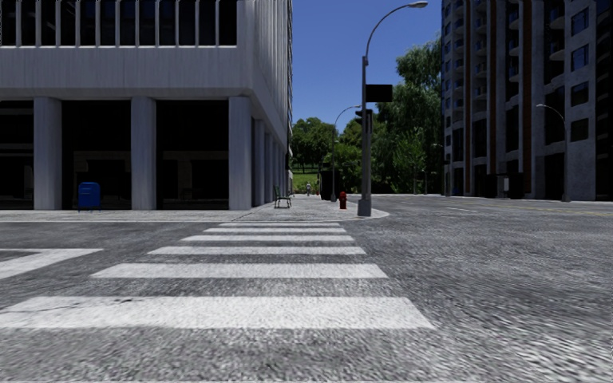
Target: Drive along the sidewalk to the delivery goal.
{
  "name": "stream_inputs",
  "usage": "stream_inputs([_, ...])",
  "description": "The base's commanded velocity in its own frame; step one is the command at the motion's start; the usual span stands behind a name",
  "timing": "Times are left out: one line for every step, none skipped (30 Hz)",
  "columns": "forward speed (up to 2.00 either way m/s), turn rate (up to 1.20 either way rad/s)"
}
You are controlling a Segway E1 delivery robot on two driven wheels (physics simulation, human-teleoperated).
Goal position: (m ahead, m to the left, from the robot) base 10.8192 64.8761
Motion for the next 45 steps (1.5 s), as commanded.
stream_inputs([1.22, 0.00])
stream_inputs([1.22, 0.00])
stream_inputs([1.24, 0.00])
stream_inputs([1.26, 0.00])
stream_inputs([1.29, 0.00])
stream_inputs([1.29, 0.00])
stream_inputs([1.32, 0.00])
stream_inputs([1.34, 0.00])
stream_inputs([1.36, 0.00])
stream_inputs([1.36, 0.00])
stream_inputs([1.38, 0.00])
stream_inputs([1.41, 0.00])
stream_inputs([1.45, 0.00])
stream_inputs([1.45, 0.00])
stream_inputs([1.49, 0.00])
stream_inputs([1.52, 0.07])
stream_inputs([1.55, 0.12])
stream_inputs([1.55, 0.12])
stream_inputs([1.59, 0.15])
stream_inputs([1.64, 0.16])
stream_inputs([1.69, 0.17])
stream_inputs([1.69, 0.17])
stream_inputs([1.77, 0.19])
stream_inputs([1.82, 0.20])
stream_inputs([1.86, 0.23])
stream_inputs([1.86, 0.23])
stream_inputs([2.00, 0.25])
stream_inputs([2.00, 0.27])
stream_inputs([2.00, 0.31])
stream_inputs([2.00, 0.31])
stream_inputs([2.00, 0.34])
stream_inputs([2.00, 0.36])
stream_inputs([2.00, 0.36])
stream_inputs([2.00, 0.36])
stream_inputs([2.00, 0.36])
stream_inputs([2.00, 0.37])
stream_inputs([2.00, 0.37])
stream_inputs([2.00, 0.37])
stream_inputs([2.00, 0.37])
stream_inputs([2.00, 0.37])
stream_inputs([2.00, 0.37])
stream_inputs([2.00, 0.37])
stream_inputs([2.00, 0.37])
stream_inputs([2.00, 0.37])
stream_inputs([2.00, 0.37])
